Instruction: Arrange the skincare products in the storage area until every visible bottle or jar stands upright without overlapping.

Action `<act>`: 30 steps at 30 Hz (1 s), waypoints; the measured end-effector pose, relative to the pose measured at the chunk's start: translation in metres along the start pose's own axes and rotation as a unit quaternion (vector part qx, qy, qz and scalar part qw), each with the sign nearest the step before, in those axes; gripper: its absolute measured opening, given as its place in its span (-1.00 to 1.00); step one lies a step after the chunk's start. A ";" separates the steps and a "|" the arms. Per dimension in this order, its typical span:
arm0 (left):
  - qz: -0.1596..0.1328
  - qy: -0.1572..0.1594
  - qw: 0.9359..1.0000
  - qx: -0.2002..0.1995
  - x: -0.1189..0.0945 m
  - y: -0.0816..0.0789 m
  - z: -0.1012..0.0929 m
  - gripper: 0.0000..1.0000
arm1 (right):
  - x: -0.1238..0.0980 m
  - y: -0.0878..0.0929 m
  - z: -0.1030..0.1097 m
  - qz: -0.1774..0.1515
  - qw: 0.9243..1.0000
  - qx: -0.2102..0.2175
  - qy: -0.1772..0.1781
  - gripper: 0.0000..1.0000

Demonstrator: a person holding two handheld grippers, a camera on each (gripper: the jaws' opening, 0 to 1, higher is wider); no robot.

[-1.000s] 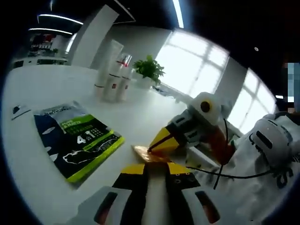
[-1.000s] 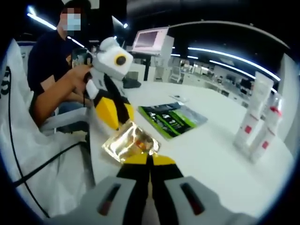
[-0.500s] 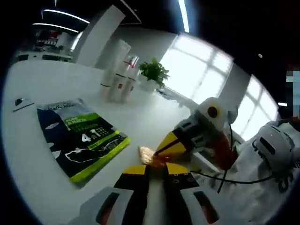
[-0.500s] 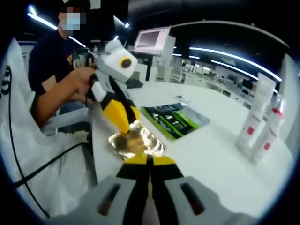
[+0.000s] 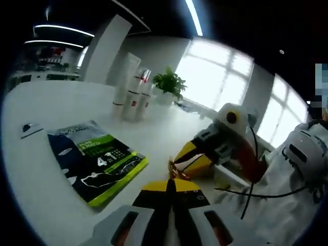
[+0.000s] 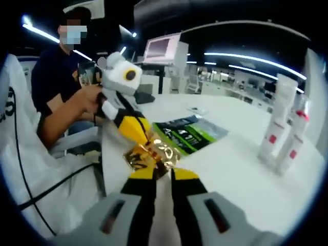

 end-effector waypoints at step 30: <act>-0.075 -0.064 0.995 -0.023 -0.048 0.001 -0.010 -1.00 | 0.035 -0.029 0.006 -0.057 0.992 0.054 -0.104 -1.00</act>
Point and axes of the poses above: the point that each gripper's makers call its tool centre point, and the gripper's own axes: x roughly forward along the fingers, z roughly to its left, y roughly out of its underside, the point moved 10 cm from there along -x, roughly backward along the fingers, and after that the axes turned 7 degrees about y, right-handed, at the moved point
